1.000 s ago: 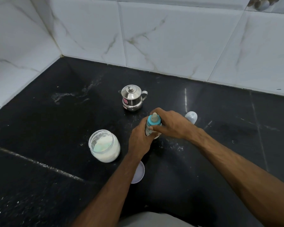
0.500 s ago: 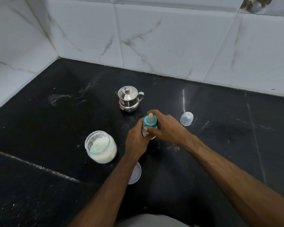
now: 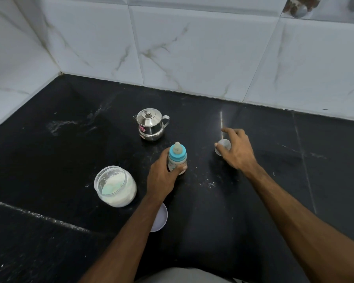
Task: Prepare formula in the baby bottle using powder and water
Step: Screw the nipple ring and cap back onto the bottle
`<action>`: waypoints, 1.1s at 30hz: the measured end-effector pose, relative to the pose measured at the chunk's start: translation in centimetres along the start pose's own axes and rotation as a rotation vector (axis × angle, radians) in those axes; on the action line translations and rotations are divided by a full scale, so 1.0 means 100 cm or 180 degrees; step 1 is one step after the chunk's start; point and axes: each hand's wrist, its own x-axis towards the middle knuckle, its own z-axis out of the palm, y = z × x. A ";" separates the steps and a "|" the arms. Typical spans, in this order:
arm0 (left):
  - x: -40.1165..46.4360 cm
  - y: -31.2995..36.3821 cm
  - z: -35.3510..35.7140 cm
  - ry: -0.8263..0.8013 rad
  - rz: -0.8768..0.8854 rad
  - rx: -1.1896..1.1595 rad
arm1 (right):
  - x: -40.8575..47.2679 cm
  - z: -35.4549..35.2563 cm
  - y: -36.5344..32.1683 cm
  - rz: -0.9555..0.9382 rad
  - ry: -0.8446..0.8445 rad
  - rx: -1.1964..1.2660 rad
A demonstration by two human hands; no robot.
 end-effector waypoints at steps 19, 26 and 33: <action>-0.001 0.001 0.001 -0.0016 -0.0021 -0.0074 | -0.018 -0.036 -0.098 -0.1261 -0.0017 0.1501; 0.000 0.001 0.002 -0.0005 -0.0062 -0.0023 | -0.032 0.001 -0.109 -0.1554 -0.0462 0.0673; -0.001 -0.003 0.000 0.0055 -0.0002 -0.0015 | -0.048 0.030 -0.093 -0.1588 -0.0221 0.0469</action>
